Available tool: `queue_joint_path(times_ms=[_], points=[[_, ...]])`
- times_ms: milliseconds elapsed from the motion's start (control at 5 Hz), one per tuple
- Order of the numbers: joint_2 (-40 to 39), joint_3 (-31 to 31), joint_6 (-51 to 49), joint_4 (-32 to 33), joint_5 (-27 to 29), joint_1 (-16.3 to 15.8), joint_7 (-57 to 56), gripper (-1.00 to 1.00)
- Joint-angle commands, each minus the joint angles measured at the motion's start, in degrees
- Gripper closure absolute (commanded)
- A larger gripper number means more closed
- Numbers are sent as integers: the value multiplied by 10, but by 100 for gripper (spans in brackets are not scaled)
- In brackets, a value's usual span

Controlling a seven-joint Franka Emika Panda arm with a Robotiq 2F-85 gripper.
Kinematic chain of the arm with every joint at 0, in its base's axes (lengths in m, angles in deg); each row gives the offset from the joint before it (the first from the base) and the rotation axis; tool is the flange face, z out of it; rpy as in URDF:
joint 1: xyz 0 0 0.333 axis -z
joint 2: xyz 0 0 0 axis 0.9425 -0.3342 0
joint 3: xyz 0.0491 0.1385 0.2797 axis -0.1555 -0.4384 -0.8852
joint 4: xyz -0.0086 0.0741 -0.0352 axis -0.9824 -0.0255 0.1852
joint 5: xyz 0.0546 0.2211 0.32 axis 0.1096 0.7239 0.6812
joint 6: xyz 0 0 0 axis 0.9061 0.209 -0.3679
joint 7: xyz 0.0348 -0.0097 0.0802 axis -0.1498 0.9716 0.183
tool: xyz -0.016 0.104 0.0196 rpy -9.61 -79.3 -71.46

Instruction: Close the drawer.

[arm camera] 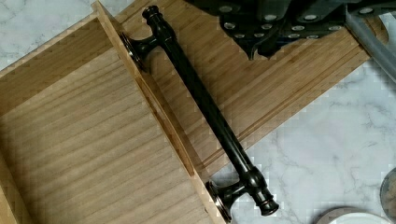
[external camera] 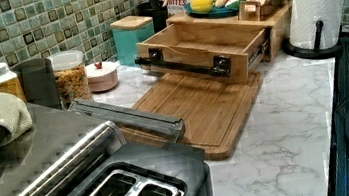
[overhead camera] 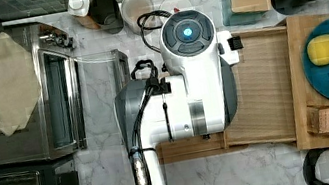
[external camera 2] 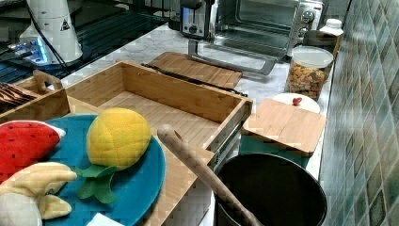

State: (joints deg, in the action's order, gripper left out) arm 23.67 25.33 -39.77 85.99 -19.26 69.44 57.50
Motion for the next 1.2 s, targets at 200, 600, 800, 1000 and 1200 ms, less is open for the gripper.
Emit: queue_joint_path(times_ms=[200, 600, 800, 1000, 1200], points=[[0, 1, 0, 5, -2, 1, 0, 100], [35, -24, 82, 93, 28, -2, -96, 100], [40, -38, 109, 120, -7, -22, -110, 100], [39, -42, 135, 155, -1, -19, -151, 100], [26, -47, 164, 181, -7, -14, -161, 100]])
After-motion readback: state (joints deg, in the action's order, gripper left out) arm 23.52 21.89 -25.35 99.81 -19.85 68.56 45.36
